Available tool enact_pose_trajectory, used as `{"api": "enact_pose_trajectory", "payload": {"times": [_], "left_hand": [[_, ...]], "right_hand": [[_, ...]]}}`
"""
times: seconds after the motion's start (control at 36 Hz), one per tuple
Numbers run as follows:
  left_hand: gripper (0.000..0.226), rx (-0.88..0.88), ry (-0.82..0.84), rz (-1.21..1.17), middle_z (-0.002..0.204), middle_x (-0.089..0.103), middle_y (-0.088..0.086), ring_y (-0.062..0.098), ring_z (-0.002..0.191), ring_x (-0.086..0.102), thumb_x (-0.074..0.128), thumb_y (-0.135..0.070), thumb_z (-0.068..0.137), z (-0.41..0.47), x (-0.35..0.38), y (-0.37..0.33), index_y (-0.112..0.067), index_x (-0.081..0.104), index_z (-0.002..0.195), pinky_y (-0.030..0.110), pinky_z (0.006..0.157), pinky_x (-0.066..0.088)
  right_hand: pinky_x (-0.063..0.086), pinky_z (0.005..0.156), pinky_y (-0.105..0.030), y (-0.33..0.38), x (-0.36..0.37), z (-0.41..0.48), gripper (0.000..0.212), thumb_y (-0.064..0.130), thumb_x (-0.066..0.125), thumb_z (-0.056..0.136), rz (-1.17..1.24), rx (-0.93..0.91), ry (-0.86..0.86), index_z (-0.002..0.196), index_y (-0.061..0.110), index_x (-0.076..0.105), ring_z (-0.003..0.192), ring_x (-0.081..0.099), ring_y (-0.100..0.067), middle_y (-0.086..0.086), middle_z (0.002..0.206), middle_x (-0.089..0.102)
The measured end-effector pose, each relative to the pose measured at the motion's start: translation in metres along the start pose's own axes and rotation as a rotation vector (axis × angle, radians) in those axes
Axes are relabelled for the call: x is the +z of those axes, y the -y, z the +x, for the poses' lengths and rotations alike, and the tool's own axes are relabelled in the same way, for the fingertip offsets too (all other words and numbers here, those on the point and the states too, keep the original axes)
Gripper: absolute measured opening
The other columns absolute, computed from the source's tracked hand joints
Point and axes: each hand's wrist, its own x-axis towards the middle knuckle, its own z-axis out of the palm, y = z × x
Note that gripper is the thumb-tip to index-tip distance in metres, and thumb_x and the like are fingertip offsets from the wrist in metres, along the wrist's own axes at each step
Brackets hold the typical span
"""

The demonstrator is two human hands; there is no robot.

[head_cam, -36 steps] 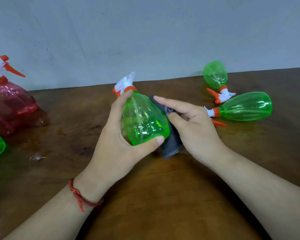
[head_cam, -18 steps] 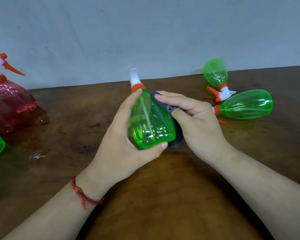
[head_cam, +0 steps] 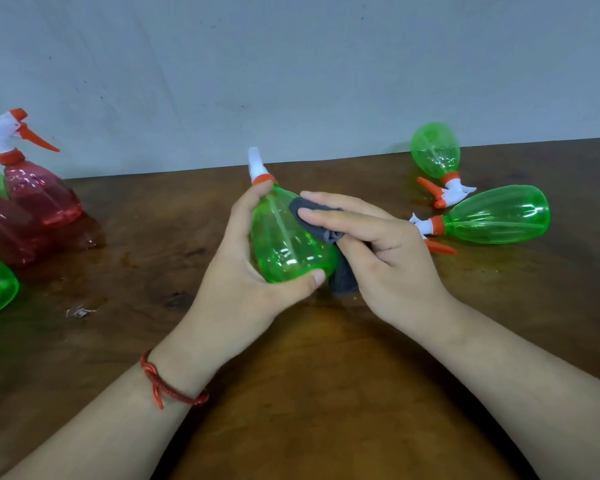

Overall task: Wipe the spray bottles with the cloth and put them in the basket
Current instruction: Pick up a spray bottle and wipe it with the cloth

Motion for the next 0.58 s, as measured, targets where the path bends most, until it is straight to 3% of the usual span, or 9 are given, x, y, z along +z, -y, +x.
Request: {"api": "enact_pose_trajectory", "payload": {"times": [0.08, 0.19, 0.28, 0.36, 0.47, 0.58], "left_hand": [[0.110, -0.067, 0.089, -0.092, 0.153, 0.057, -0.010, 0.021, 0.141, 0.060, 0.099, -0.019, 0.075, -0.004, 0.003, 0.002, -0.038, 0.034, 0.162, 0.051, 0.114, 0.051], [0.069, -0.217, 0.083, -0.383, 0.147, 0.065, -0.003, 0.021, 0.134, 0.066, 0.075, -0.039, 0.094, -0.002, 0.007, -0.007, -0.036, 0.047, 0.156, 0.041, 0.102, 0.057], [0.055, -0.238, 0.055, -0.402, 0.130, 0.072, 0.000, 0.021, 0.119, 0.072, 0.069, -0.031, 0.095, 0.000, 0.004, -0.010, -0.032, 0.054, 0.149, 0.036, 0.092, 0.059], [0.053, -0.237, 0.036, -0.442, 0.123, 0.072, 0.000, 0.023, 0.112, 0.073, 0.073, -0.025, 0.092, 0.005, -0.002, -0.013, -0.029, 0.056, 0.143, 0.040, 0.090, 0.059], [0.054, -0.212, -0.129, -0.558, 0.130, 0.069, 0.002, 0.026, 0.119, 0.070, 0.073, -0.022, 0.092, 0.011, -0.011, -0.015, -0.029, 0.056, 0.142, 0.052, 0.100, 0.056], [0.064, -0.127, -0.274, -0.605, 0.134, 0.068, 0.009, 0.032, 0.129, 0.067, 0.073, -0.017, 0.094, 0.011, -0.008, -0.014, -0.027, 0.051, 0.154, 0.056, 0.116, 0.048]], "right_hand": [[0.046, 0.114, -0.026, -0.003, -0.002, 0.005, 0.049, -0.018, 0.045, 0.099, 0.135, 0.157, -0.019, 0.122, 0.009, 0.077, 0.136, 0.059, -0.007, 0.004, 0.138, 0.069], [0.050, 0.114, -0.048, -0.008, -0.001, 0.009, 0.044, -0.010, 0.046, 0.103, 0.313, 0.357, -0.103, 0.122, 0.014, 0.078, 0.126, 0.067, -0.016, 0.002, 0.128, 0.076], [0.051, 0.111, -0.055, -0.008, 0.002, 0.009, 0.035, -0.002, 0.050, 0.107, 0.371, 0.437, -0.128, 0.124, 0.014, 0.077, 0.122, 0.070, -0.025, -0.003, 0.125, 0.077], [0.051, 0.112, -0.051, -0.005, 0.003, 0.008, 0.033, -0.003, 0.053, 0.105, 0.393, 0.459, -0.142, 0.125, 0.012, 0.076, 0.123, 0.069, -0.024, -0.004, 0.125, 0.077], [0.048, 0.114, -0.055, -0.001, 0.010, 0.007, 0.040, -0.008, 0.047, 0.105, 0.541, 0.524, -0.147, 0.128, 0.010, 0.074, 0.128, 0.066, -0.028, -0.008, 0.131, 0.074], [0.052, 0.111, -0.048, 0.006, 0.019, 0.006, 0.040, -0.006, 0.044, 0.106, 0.669, 0.620, -0.149, 0.129, 0.012, 0.072, 0.124, 0.070, -0.026, -0.008, 0.129, 0.075]]}}
